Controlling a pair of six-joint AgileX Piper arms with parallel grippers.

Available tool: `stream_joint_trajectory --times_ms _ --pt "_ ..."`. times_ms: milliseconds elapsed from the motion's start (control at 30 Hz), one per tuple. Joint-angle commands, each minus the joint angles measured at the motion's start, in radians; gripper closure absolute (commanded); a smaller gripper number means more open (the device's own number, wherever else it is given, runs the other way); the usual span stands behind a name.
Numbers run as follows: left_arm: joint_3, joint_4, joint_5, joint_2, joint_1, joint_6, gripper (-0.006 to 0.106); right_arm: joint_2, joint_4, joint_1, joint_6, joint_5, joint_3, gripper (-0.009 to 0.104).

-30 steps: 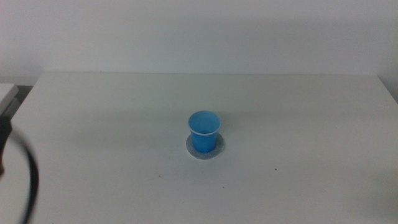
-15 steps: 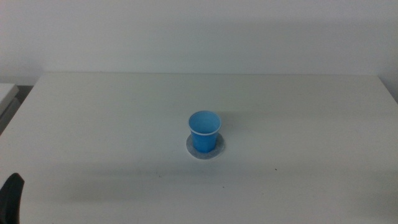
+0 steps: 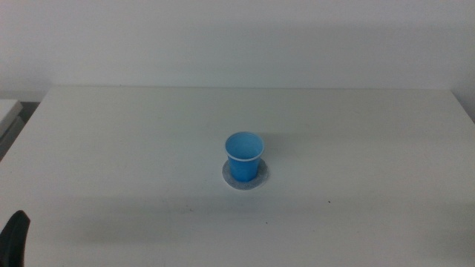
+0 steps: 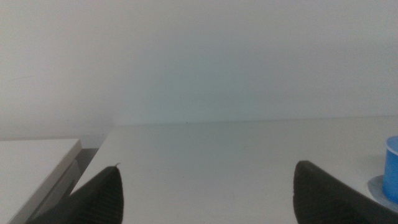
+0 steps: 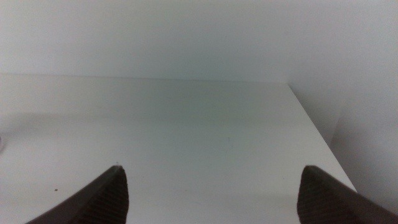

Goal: Place an empty cup on a cup mat.

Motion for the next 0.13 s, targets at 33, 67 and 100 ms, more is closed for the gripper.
stream_joint_trajectory --times_ms 33,67,100 --pt "0.0 -0.01 -0.016 -0.005 0.001 0.0 0.007 -0.005 -0.005 0.002 -0.004 -0.007 0.003 0.002" --pt "0.0 -0.01 -0.016 -0.005 0.001 0.0 0.007 -0.005 -0.005 0.002 -0.004 -0.007 0.003 0.002" --pt "0.0 -0.01 -0.016 -0.005 0.001 0.0 0.007 -0.005 -0.005 0.002 -0.004 -0.007 0.003 0.002"
